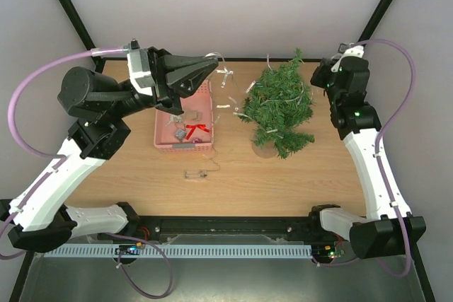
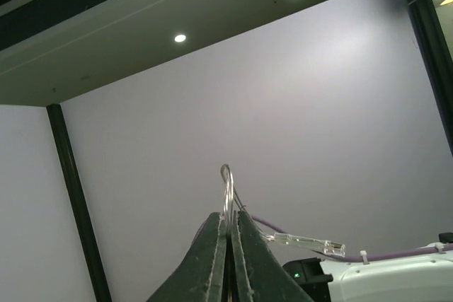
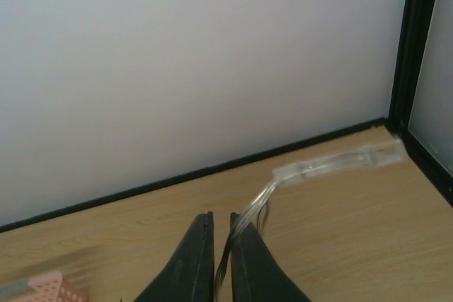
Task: Decorate the small christmas tree
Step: Wrap the decoration item around the Christmas tree.
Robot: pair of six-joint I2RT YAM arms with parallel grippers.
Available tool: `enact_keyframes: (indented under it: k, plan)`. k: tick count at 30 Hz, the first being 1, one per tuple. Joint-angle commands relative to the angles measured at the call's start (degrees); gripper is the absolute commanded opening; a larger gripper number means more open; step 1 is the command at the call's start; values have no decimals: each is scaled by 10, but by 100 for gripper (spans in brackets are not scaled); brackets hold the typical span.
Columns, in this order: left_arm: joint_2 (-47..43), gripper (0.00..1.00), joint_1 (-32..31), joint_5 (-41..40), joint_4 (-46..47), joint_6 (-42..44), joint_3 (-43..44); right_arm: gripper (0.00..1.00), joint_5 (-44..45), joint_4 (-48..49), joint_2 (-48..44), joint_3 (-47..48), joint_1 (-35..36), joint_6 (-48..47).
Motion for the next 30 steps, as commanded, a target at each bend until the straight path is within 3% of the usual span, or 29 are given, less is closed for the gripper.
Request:
enact_keyframes:
  k: [1,5,10,18,23,30]
  plan:
    - [-11,2,2,17,27,-12,-6,11,-5,-49,-5,-15,-2,-10]
    - [-22,3,2,9,34,-14,-42,30,-27,-127,-12,4,-2,-24]
    - [-15,2,2,17,33,-17,-50,41,-50,-225,-25,37,-2,-30]
    - [0,2,2,22,36,-14,-48,46,-78,-246,-46,44,-2,-30]
    - [1,2,2,23,41,-19,-51,47,-40,-259,-7,95,-2,-37]
    - [7,2,2,25,41,-23,-54,47,-59,-291,5,150,-2,-33]
